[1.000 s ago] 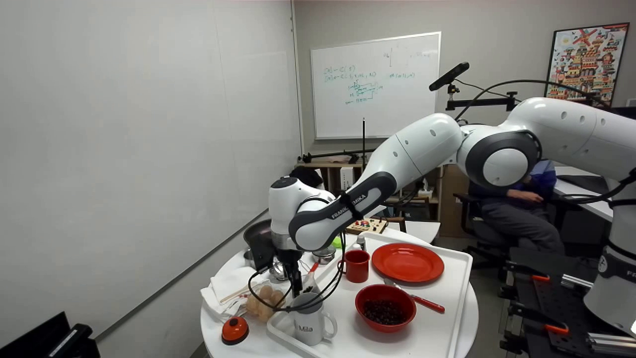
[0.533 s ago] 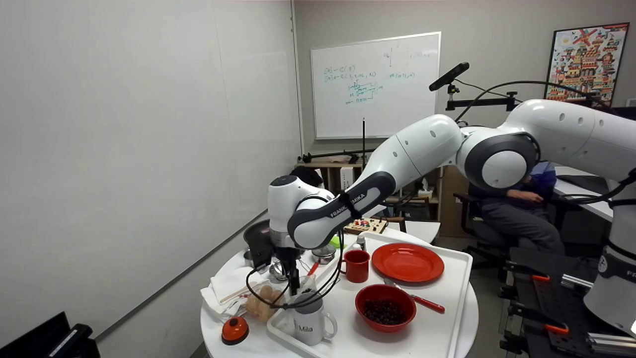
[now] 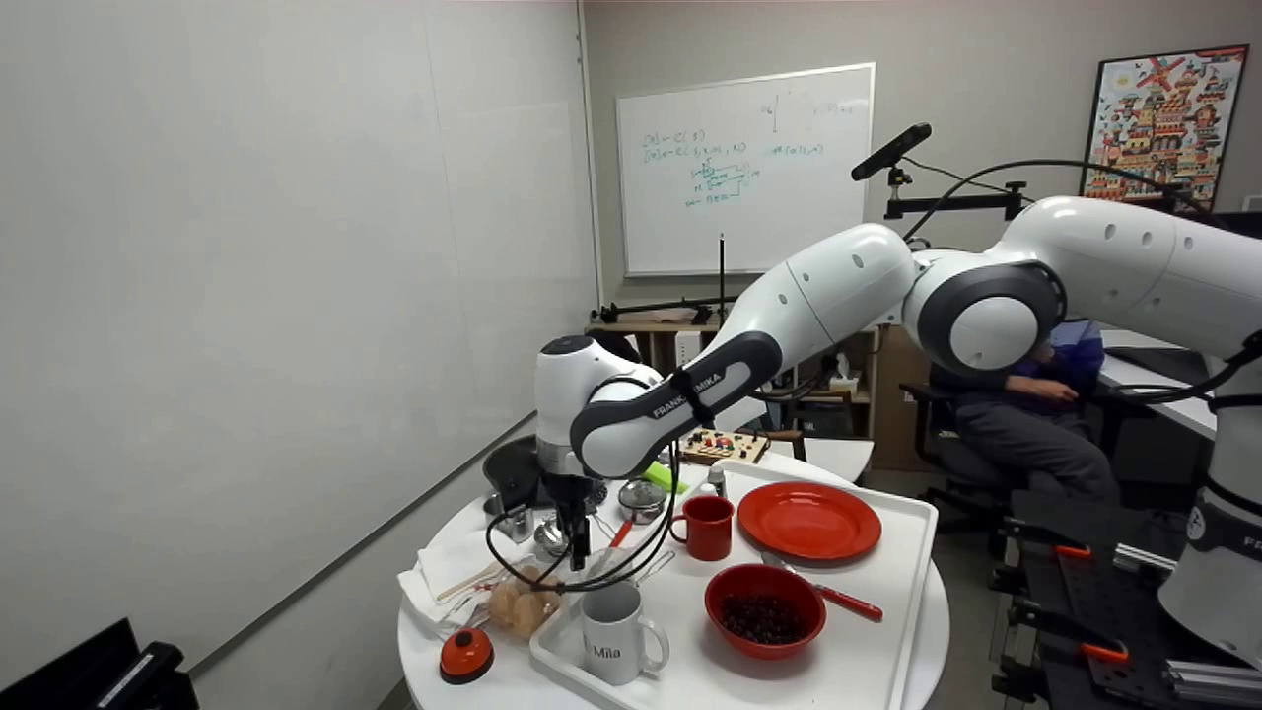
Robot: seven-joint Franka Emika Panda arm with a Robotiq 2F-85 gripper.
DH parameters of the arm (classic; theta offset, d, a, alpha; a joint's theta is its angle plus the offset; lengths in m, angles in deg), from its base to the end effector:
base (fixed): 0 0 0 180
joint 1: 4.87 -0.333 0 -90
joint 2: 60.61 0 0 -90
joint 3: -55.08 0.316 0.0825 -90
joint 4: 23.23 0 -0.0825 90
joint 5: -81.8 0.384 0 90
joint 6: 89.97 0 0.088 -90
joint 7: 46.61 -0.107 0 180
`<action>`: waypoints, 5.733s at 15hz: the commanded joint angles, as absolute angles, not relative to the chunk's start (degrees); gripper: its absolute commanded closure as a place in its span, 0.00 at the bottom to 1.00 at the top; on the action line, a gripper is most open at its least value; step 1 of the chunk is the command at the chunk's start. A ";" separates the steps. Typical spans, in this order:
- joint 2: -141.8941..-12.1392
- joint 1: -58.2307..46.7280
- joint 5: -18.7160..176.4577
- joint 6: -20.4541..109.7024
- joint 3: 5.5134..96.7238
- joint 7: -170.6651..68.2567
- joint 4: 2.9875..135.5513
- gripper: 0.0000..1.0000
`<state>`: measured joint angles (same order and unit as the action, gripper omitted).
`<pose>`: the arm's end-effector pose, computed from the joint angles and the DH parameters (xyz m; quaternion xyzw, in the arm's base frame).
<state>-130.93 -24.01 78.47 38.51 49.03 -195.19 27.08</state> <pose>0.7706 0.2157 0.1457 -0.4268 0.8988 -0.0814 0.0587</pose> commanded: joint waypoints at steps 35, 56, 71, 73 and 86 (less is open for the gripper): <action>-130.76 -23.88 78.83 33.54 53.04 -195.26 28.85 0.71; -130.70 -23.96 78.46 31.49 52.79 -195.15 28.76 0.37; -129.96 -23.56 78.75 33.44 53.10 -194.74 29.37 0.36; -129.93 -23.55 78.72 33.70 53.11 -194.65 29.42 0.47; -128.38 -23.68 78.24 33.61 52.78 -194.27 30.57 0.91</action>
